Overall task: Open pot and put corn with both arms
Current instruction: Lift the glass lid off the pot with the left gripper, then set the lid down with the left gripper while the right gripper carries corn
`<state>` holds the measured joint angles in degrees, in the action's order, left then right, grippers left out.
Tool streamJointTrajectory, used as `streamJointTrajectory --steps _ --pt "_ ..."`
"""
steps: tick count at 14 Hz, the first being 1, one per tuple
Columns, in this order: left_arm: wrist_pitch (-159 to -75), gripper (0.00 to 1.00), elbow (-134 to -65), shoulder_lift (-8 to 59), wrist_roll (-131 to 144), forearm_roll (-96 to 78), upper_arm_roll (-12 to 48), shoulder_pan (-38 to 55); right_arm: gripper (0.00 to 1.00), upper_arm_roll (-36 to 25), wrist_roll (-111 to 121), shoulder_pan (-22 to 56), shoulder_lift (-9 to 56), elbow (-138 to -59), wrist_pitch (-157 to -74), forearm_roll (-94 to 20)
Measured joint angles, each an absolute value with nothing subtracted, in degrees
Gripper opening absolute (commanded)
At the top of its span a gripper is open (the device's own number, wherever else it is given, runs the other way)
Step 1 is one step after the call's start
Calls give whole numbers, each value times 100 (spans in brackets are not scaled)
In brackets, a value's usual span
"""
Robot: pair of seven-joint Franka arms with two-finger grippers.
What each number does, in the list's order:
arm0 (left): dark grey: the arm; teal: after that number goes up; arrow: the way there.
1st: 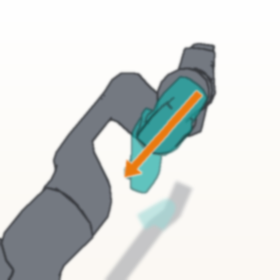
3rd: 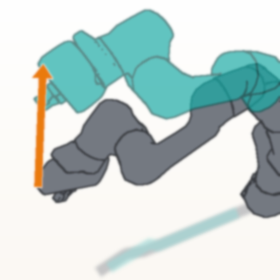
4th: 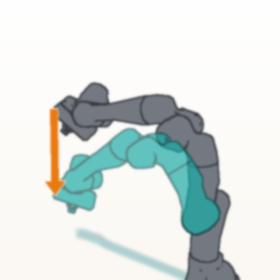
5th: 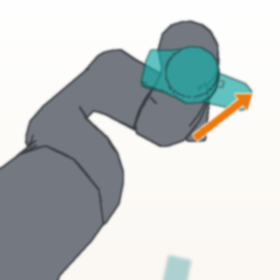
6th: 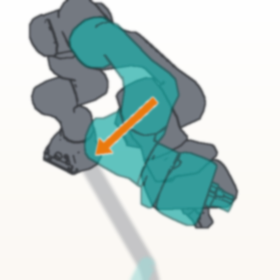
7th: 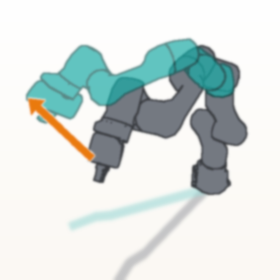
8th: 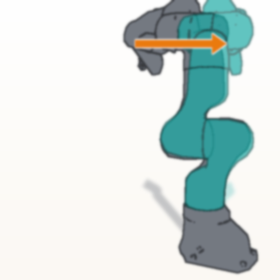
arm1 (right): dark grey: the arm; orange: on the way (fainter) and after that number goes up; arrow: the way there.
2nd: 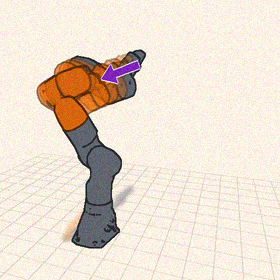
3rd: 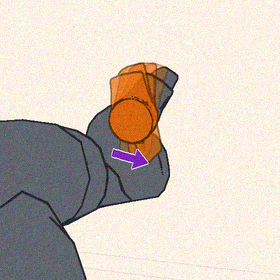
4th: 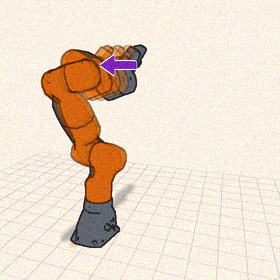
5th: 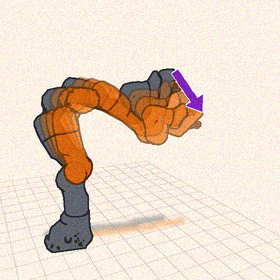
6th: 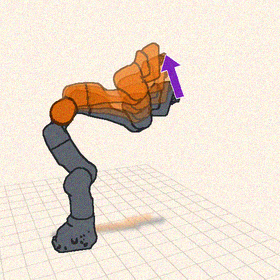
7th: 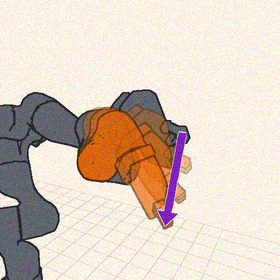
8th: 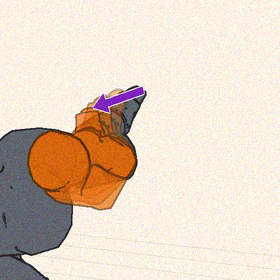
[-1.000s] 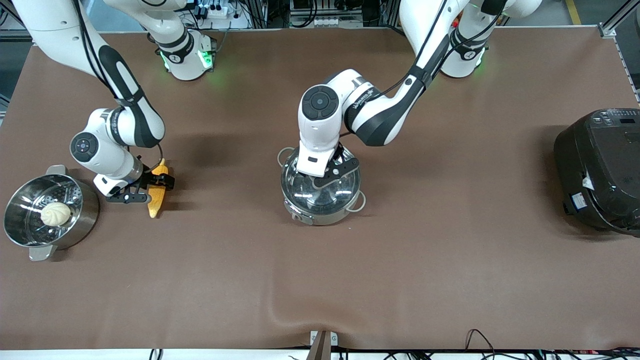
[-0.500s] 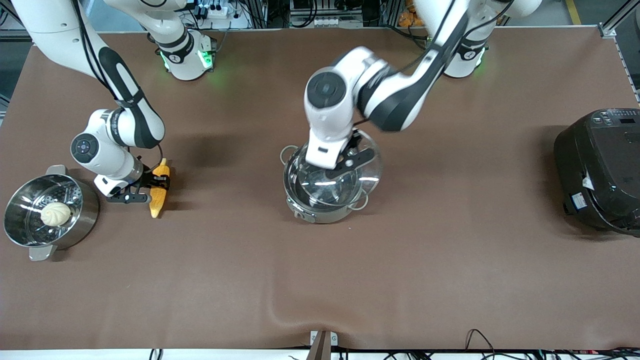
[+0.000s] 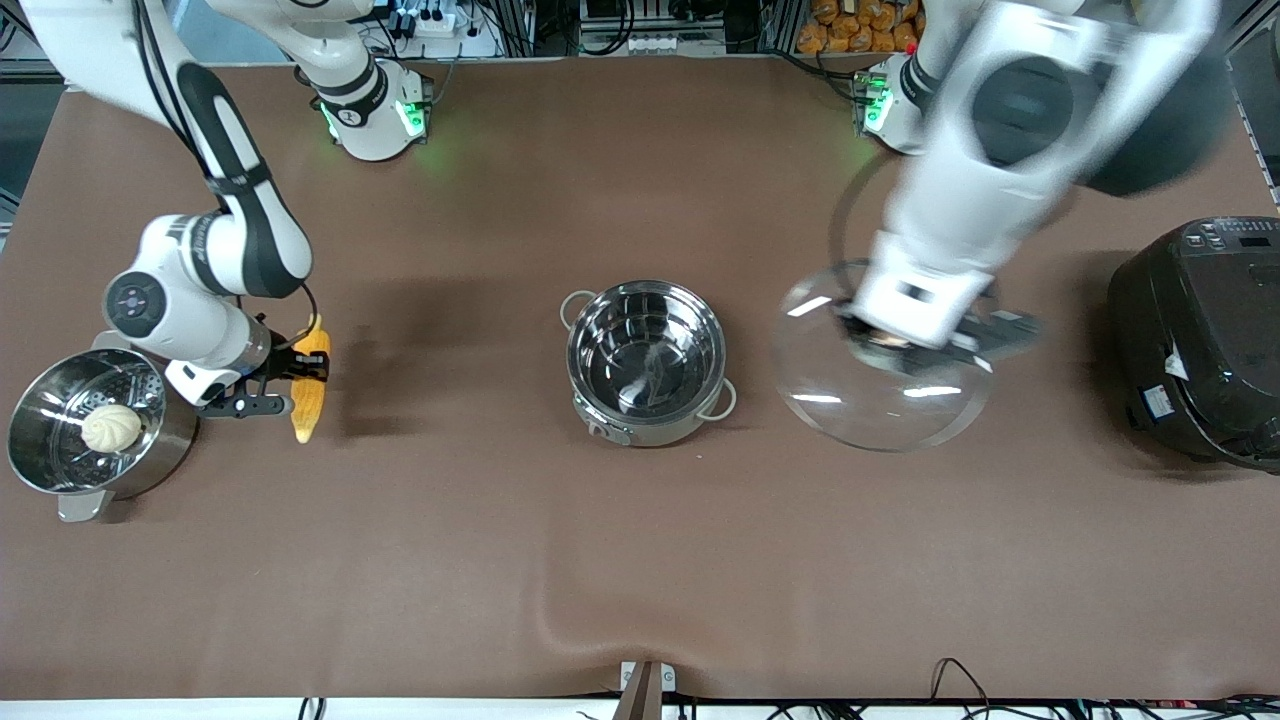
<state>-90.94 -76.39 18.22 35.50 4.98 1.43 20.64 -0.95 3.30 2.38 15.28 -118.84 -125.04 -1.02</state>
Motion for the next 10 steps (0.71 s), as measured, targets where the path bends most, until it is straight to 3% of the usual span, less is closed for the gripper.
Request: streamJointTrajectory --steps 2,5,10 --pt "-9265 0 -7950 1837 3071 488 156 1660 6 -69 -143 721 1424 -11439 -11868 -113" --pt "-9903 0 -8651 1787 2481 435 172 1160 6 -25 -1551 1809 1452 -10998 -11700 -122" --pt "-12464 0 -11225 1362 2203 419 180 765 8 2 -3637 3592 2153 -9675 -11592 -160"
